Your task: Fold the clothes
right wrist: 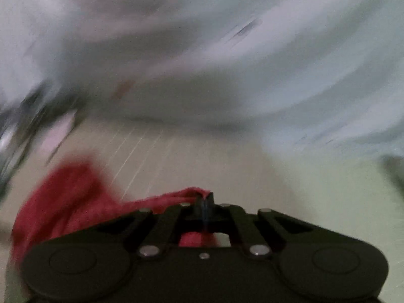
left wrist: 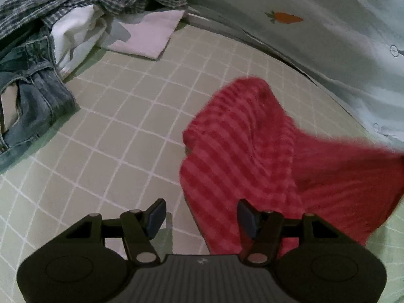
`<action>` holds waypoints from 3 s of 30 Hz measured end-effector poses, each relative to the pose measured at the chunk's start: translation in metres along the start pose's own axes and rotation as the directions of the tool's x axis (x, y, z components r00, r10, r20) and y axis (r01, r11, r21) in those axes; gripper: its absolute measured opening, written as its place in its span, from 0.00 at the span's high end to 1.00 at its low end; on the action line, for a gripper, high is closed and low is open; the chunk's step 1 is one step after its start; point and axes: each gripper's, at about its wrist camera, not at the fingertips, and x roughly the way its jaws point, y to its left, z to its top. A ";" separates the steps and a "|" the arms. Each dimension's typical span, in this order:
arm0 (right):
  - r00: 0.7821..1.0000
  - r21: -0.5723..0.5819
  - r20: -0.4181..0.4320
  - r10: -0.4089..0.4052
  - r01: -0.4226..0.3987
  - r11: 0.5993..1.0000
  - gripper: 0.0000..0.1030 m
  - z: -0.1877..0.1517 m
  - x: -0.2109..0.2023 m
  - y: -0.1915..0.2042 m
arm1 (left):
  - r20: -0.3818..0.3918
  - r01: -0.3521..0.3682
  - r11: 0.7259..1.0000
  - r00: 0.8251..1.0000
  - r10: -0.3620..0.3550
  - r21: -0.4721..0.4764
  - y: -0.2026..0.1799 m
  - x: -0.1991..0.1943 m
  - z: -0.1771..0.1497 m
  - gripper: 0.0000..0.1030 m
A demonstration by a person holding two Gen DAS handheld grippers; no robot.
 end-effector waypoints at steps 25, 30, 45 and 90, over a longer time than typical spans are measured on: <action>0.945 0.133 -0.328 -0.015 0.062 0.989 0.98 -0.131 -0.045 -0.007 | -0.013 0.044 0.993 0.999 -0.043 0.110 -0.014 -0.035 -0.039 0.37; 0.975 -0.228 -0.205 -0.083 0.035 0.973 0.99 -0.098 -0.035 0.052 | 0.000 0.019 0.994 1.000 -0.019 0.103 -0.001 -0.047 -0.049 0.36; 0.950 -0.395 -0.200 0.239 -0.302 0.867 0.66 -0.115 -0.093 0.132 | -0.001 0.012 1.000 1.000 -0.012 0.018 0.040 -0.051 -0.041 0.35; 0.989 -0.055 -0.133 -0.058 0.052 0.997 0.10 -0.124 -0.132 0.083 | -0.016 0.046 0.994 0.999 -0.045 0.099 0.024 -0.055 -0.055 0.30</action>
